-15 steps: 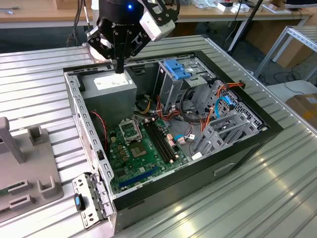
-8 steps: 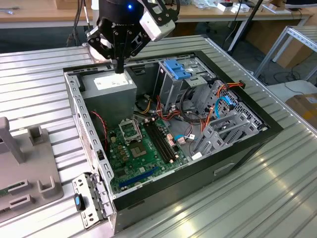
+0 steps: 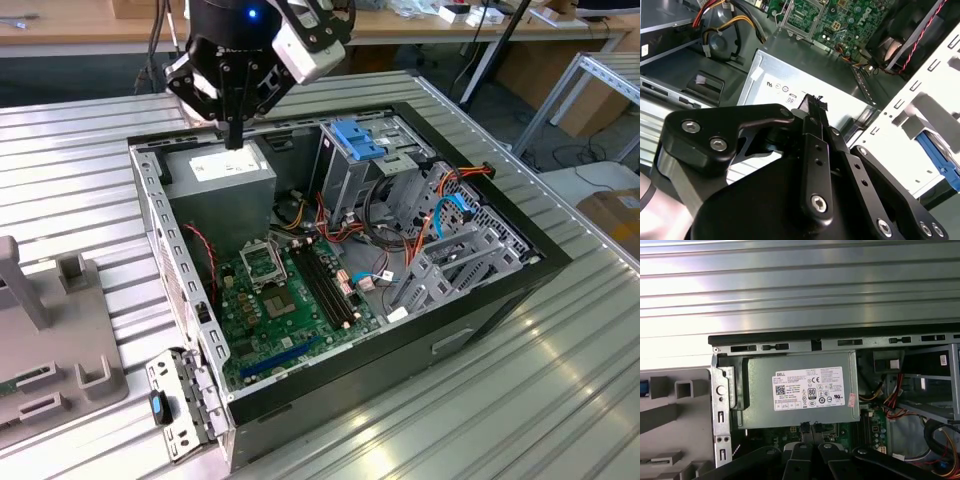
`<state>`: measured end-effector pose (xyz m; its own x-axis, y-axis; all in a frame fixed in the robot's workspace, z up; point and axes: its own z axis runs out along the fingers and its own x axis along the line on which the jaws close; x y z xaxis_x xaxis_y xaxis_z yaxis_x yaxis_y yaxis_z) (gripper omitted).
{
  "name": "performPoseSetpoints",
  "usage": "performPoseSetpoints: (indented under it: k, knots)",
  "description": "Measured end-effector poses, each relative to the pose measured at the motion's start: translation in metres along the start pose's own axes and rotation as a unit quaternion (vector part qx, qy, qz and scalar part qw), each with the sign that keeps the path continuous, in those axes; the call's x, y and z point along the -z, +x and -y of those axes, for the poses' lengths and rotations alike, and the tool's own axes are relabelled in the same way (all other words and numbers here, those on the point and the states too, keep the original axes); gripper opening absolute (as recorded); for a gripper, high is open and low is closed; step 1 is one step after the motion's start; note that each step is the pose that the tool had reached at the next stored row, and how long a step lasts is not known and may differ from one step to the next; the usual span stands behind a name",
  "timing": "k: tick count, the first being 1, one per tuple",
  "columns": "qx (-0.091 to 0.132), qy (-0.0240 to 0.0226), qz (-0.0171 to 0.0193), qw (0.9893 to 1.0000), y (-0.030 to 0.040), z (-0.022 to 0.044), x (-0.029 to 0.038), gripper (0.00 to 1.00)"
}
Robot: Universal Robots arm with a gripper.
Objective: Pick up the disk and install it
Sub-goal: 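Reach for the disk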
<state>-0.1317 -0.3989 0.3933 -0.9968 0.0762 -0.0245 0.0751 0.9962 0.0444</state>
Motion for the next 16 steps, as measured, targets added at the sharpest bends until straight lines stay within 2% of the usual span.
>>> performPoseSetpoints:
  k: [2,14,16]
  knots:
    - [0.000,0.0000,0.0000,1.0000,0.0024,0.0001,0.0001,0.11]
    - [0.000,0.0000,0.0000,1.0000,0.0063,0.0005,0.0002,0.11]
    - [0.000,0.0000,0.0000,1.0000,0.0088,0.0007,0.0003,0.11]
